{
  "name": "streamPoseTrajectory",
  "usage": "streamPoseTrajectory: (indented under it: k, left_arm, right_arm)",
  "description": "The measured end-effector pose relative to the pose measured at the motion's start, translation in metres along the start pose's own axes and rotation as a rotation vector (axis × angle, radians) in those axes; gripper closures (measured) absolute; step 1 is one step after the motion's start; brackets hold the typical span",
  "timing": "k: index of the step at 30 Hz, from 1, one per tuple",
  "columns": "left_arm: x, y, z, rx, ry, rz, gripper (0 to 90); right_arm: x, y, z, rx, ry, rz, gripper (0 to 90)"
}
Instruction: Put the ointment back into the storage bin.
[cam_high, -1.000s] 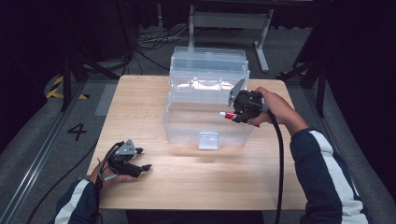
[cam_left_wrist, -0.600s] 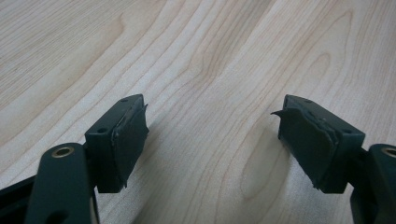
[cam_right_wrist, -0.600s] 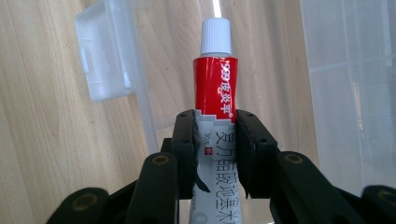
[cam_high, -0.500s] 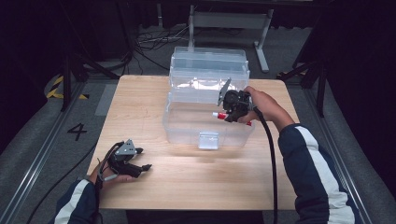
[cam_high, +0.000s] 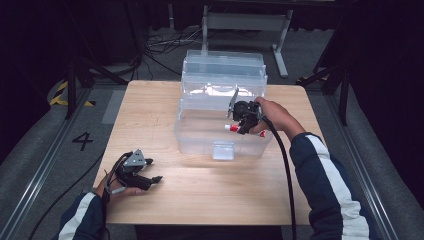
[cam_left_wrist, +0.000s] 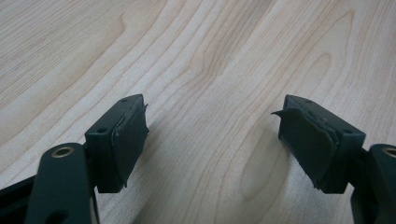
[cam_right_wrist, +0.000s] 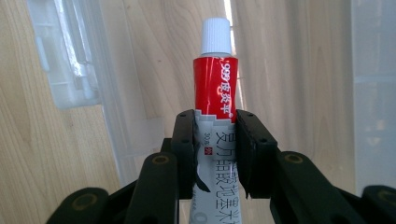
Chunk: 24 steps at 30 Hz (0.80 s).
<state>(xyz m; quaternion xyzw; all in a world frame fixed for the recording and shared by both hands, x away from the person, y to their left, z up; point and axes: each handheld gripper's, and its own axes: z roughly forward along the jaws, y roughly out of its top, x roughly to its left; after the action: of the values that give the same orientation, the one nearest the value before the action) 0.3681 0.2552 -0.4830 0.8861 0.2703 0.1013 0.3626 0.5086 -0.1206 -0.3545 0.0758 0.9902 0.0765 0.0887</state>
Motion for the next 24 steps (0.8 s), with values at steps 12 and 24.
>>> streamPoseTrajectory:
  k: [12,24]
  left_arm:
    - [0.0,0.0,0.0,0.0,0.0,0.001,24.0]
    - [0.0,0.0,0.0,0.0,-0.001,0.0,24.1]
  right_arm:
    - [-0.002,-0.004,0.013,0.049,0.026,0.0,71.1]
    - [0.001,-0.007,0.024,0.078,0.039,-0.005,70.9]
